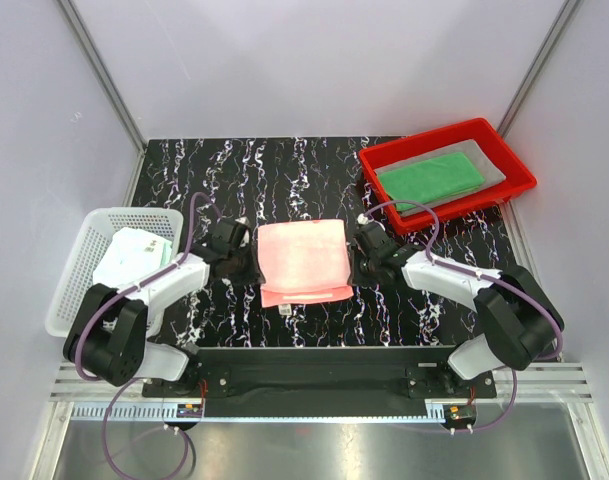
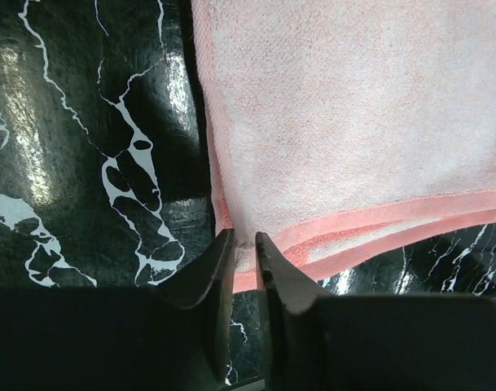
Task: Fold and stack the towels
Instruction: Fold the towel
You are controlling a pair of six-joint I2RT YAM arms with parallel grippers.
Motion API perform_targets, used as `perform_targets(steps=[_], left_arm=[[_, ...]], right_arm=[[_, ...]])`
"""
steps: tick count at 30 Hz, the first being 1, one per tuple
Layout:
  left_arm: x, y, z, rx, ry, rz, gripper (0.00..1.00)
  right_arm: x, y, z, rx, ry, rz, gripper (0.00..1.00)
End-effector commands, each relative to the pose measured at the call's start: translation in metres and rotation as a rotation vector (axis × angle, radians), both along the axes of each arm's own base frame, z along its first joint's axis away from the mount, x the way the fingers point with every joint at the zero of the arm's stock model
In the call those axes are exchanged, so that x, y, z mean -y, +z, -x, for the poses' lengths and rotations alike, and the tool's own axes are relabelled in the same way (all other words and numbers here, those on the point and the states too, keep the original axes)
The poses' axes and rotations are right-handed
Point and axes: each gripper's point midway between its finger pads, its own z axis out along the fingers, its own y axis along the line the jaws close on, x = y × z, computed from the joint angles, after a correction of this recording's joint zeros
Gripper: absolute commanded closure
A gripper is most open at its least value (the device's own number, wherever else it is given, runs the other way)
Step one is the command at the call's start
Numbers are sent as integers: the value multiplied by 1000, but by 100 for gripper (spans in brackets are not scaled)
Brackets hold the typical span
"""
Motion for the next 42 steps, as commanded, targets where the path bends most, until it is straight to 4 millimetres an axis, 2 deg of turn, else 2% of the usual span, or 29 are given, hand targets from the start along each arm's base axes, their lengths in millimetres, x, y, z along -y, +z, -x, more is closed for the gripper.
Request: perform_targets(steps=[1,7,11,16,21,28,29,32,35,42], left_arm=[[4,2,-5,20,-18,-3,77],[-6,-8,9,11,-18,-35,72],[3,-8,10,27,-37,23,71],[-5,-22,17,-29,-9,-22,71],[-6,-22,15,-18,2,-30,72],[-4,-24,10,-18,-7,-33,87],[-3,-25,9,-18,-7,-33,92],[0,-21,7,-9,-18,-22,100],[3,-15,6,-2,-29,-8,100],[5,13,2,48,-22,10,100]], right_arm=[[-9,15,-11,46,5,-41,99],[-13,18,-7,37,22,-68,100],[-15,21,-6,41,27,-77,100],[-16,24,-6,42,29,-86,100],[-15,28,-5,53,29,-94,100],[-15,24,-4,46,30,-91,100],[-15,23,-4,44,31,-91,100],[-15,22,-3,43,33,-92,100],[-15,22,-4,46,35,-91,100],[-12,32,-7,68,36,-73,100]])
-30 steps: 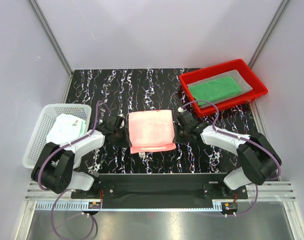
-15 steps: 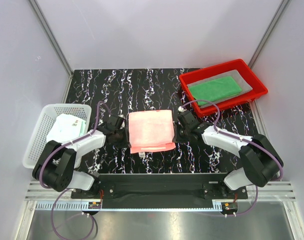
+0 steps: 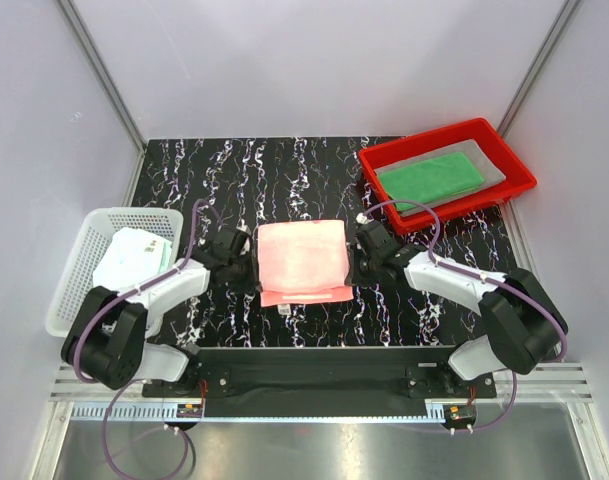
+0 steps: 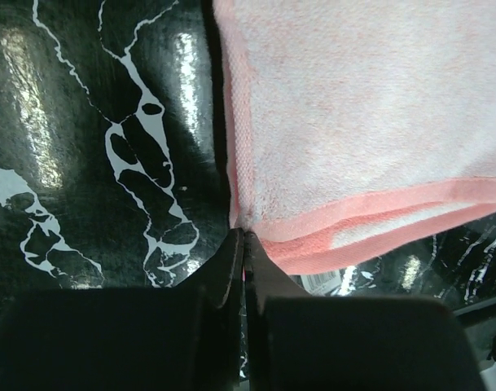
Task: Fold and stack the towels
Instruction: Fold the towel
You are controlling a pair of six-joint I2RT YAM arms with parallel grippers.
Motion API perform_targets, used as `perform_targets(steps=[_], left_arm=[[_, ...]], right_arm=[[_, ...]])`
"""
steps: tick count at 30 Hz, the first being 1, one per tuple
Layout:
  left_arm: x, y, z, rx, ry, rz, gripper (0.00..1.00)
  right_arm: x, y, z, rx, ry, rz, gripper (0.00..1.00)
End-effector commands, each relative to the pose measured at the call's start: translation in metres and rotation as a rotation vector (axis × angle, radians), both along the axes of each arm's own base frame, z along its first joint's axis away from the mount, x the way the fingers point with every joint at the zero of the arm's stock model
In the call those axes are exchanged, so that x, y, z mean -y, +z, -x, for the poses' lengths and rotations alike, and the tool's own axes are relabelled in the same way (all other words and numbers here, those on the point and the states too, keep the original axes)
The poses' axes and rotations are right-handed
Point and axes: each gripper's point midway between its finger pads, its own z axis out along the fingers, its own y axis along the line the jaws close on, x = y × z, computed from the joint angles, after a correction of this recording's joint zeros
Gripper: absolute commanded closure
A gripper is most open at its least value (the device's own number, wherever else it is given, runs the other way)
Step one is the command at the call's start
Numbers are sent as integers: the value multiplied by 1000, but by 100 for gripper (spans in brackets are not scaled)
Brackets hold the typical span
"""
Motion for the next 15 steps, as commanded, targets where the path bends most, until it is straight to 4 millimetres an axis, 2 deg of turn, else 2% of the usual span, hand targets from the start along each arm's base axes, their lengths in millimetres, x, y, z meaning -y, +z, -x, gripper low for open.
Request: perform_targets(steps=[1,9,15], left_arm=[[9,35,-16,97,-5,38,100],[13,51,-16,120,-3,68,100],[18,72,-12,141,-26,90,100]], right_arm=[[-4,25,-13,77,4,-22,100],[-3,33,-14,92,15,-14,100],[6,51,-14,109,14,24,100]])
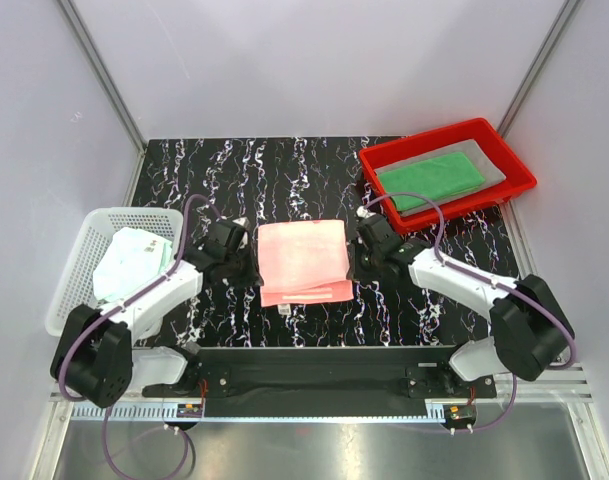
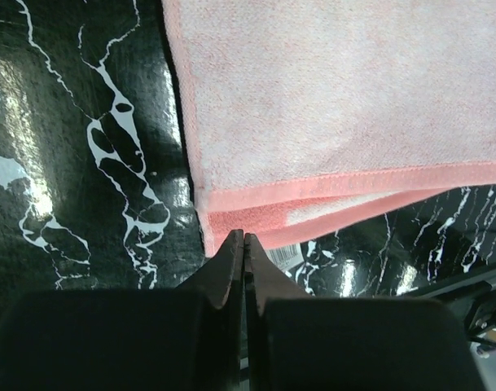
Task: Fold and stack the towels
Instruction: Fold the towel
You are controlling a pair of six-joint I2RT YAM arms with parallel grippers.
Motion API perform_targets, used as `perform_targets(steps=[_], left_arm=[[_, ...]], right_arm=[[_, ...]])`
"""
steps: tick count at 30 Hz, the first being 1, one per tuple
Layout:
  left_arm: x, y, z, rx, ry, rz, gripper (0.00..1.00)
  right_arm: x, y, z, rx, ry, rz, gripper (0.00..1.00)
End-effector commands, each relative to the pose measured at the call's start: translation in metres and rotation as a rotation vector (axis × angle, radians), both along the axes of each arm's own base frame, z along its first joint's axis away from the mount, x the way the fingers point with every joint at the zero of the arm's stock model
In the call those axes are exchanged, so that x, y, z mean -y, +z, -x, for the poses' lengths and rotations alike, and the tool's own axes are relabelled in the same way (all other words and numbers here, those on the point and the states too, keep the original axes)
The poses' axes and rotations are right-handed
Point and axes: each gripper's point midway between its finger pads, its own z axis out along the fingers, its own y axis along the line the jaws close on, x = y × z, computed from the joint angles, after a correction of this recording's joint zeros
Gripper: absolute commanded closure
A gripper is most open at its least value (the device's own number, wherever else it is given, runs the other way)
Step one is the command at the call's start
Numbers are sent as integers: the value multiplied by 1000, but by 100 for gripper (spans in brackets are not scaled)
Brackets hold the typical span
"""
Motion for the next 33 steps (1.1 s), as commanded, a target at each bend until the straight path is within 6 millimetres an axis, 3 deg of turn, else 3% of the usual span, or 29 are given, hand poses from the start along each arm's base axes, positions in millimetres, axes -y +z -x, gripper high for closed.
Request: perform_targets(steps=[1,3,6,9,10,12,16,20,31,33], left_arm=[[11,37,-6,64,-17,49,100],[11,45,0,75,-26,59,100],[9,40,13,70,-27,60,100],[6,22,16,65,-18,53,100],[8,16,12,72,-18,56,96],[11,9,6,76,-22,50,80],[17,-9,-4,42,-28,28,71],[8,-22,-15,34,6,-45,64],[12,-46,-18,-13,-3,-61,67],[11,-47,-18,-18,-4,-69,73]], right_arm=[[3,34,-8,73,2,-3,100],[6,34,-1,60,7,-4,100],[9,25,11,41,19,-19,100],[9,10,17,23,27,-31,100],[8,6,19,15,31,-38,100],[4,-1,20,-1,37,-49,100],[3,-7,19,-9,39,-44,100],[2,-9,20,-12,40,-54,100],[1,-6,19,1,44,-63,100],[2,-8,20,-4,42,-62,100]])
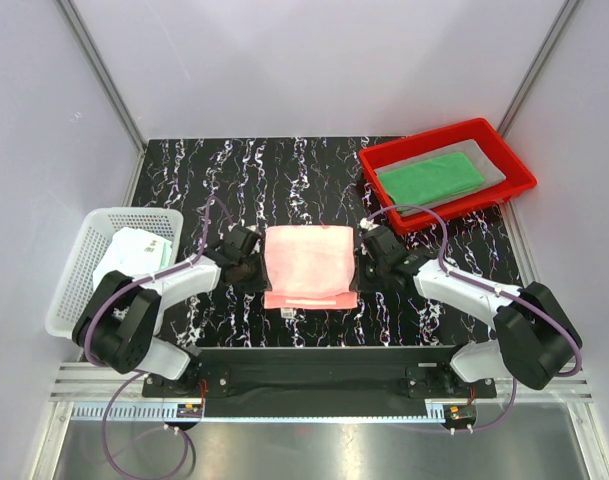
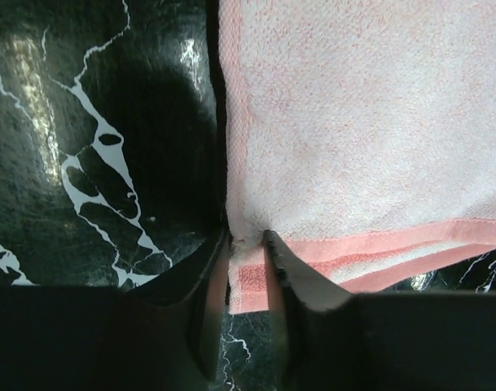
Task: Fold and stack the towels
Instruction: Fold the towel
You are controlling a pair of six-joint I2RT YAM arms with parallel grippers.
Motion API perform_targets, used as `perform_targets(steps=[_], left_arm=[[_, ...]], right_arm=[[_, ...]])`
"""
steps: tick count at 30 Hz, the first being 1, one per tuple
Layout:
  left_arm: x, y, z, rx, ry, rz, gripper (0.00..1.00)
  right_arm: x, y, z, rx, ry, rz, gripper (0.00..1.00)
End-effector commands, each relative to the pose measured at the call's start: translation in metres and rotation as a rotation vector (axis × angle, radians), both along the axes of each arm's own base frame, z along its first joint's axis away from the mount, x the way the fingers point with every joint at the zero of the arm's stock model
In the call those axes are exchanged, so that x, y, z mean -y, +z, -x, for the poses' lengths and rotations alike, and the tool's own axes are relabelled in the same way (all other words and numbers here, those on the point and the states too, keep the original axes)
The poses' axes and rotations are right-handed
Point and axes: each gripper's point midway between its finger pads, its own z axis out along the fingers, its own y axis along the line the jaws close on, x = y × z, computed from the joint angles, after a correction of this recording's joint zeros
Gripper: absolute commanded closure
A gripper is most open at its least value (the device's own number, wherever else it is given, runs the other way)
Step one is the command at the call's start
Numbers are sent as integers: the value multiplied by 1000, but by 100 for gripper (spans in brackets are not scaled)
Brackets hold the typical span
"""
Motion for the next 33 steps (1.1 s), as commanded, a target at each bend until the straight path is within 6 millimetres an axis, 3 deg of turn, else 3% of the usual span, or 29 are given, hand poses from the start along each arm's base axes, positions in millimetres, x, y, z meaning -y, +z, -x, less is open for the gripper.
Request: perform_targets(steps=[1,5,15,19,33], left_arm=[[2,1,-13,35,-3,-11,76],[-1,2,-10,17,1,-30,84],[-4,19,-14,36,11,-51,79],[-3,21,-14,36,2,-48,85],[0,28,-17,42,-22,-45,89]], right_arm=[[-5,4,-3,21,4,-32,100],[-4,5,-3,24,3,-30,100],[-6,2,-4,18,6,-28,100],[-6,1,-5,16,6,-28,100],[-7,1,-7,15,7,-17,100]])
